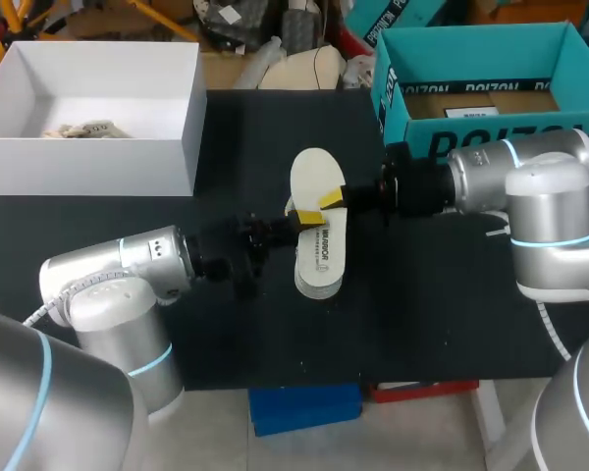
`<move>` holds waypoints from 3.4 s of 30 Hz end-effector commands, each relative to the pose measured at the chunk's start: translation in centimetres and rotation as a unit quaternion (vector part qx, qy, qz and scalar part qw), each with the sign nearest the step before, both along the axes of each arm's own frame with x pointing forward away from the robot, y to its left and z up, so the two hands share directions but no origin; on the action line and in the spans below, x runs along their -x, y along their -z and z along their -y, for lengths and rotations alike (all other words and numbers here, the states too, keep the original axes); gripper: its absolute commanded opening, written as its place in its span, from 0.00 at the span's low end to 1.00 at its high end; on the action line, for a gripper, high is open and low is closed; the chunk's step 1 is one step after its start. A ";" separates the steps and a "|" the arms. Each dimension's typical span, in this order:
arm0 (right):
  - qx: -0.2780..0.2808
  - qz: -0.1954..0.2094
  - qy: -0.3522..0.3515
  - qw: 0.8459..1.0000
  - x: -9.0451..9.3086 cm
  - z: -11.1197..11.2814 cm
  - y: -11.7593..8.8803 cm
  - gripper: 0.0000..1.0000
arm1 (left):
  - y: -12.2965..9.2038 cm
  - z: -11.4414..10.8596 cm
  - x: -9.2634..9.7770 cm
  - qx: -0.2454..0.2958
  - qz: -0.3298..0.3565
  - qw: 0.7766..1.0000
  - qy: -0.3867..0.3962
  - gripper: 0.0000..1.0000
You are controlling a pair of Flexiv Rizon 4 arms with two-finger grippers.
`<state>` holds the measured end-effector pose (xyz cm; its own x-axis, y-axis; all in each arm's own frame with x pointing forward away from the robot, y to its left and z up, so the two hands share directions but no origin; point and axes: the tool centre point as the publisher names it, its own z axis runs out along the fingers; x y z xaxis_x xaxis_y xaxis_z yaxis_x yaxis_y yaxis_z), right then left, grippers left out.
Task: Take the shoe out of the shoebox, open the shoe tongue, remove and reinsert the insole, then place the shoe into the shoebox
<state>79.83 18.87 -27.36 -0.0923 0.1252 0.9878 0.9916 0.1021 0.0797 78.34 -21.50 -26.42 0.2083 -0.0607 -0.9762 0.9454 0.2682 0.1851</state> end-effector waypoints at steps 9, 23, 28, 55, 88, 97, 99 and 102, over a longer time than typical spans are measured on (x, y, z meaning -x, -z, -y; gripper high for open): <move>0.001 0.000 0.001 1.000 0.1 -0.1 0.0 0.00 | 0.4 0.7 -0.5 0.008 -0.013 1.000 -0.010 0.00; 0.088 0.039 0.063 0.993 0.9 5.0 0.1 1.00 | 0.8 -0.6 1.3 -0.083 -0.062 0.994 0.016 0.00; 0.150 0.050 0.075 0.985 2.3 7.5 0.0 1.00 | 1.7 -1.9 3.1 -0.164 -0.102 0.980 0.043 0.00; 0.264 0.075 0.081 0.958 5.0 10.7 -0.1 1.00 | 3.9 -5.8 7.8 -0.261 -0.178 0.939 0.137 0.00; 0.355 0.121 0.176 0.910 10.5 13.6 -1.8 1.00 | 5.2 -4.5 8.2 -0.421 -0.264 0.851 0.171 0.00; 0.355 0.121 0.176 0.910 10.5 13.6 -1.8 1.00 | 7.1 -2.7 7.0 -0.427 -0.277 0.844 0.168 0.00; 0.355 0.121 0.176 0.910 10.5 13.6 -1.8 1.00 | 7.3 -2.1 6.7 -0.423 -0.274 0.847 0.169 0.00; 0.355 0.121 0.176 0.910 10.5 13.6 -1.8 1.00 | 7.3 -1.5 6.4 -0.417 -0.274 0.851 0.167 0.00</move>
<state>69.36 5.18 -25.58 -0.1304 0.7857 0.6047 0.9344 -0.1066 0.3400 71.43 -18.82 -33.03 -0.1820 0.7299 -0.6588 0.9500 -0.0423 -0.3092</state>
